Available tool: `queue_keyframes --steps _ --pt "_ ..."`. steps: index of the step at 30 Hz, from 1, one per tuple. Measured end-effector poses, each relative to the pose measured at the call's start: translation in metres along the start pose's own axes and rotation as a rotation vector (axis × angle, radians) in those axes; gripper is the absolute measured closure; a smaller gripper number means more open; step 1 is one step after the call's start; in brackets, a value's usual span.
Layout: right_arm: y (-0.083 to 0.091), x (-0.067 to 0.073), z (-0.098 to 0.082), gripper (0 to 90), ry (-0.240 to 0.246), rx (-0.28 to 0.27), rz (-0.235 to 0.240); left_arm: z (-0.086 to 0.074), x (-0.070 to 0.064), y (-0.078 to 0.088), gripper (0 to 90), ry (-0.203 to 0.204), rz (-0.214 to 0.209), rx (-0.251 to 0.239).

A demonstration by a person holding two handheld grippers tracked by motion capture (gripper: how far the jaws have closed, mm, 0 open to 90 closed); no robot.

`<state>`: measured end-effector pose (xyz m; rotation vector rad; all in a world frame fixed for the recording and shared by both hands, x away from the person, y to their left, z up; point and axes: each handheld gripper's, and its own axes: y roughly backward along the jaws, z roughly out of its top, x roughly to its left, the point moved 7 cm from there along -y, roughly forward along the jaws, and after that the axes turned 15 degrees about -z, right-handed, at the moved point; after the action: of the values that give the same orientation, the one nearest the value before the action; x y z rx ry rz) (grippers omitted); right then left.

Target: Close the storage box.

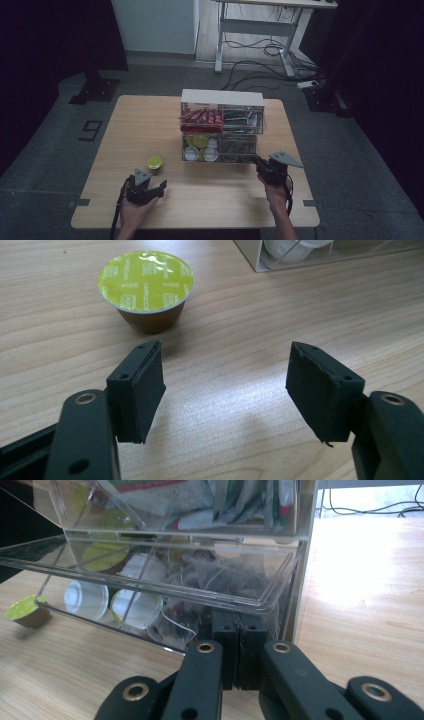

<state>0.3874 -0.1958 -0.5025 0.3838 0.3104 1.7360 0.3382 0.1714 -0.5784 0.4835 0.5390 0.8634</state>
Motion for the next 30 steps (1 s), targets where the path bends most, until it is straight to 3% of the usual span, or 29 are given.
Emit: queue_keyframes --steps 16,30 --pt "-0.01 -0.005 -0.029 88.2 -0.006 0.051 -0.011 -0.009 -0.001 -0.004 31.5 0.006 -0.003 0.018" --pt "-0.012 -0.006 -0.043 88.2 -0.017 0.072 -0.002 -0.012 -0.001 -0.005 31.5 0.011 -0.004 0.02"
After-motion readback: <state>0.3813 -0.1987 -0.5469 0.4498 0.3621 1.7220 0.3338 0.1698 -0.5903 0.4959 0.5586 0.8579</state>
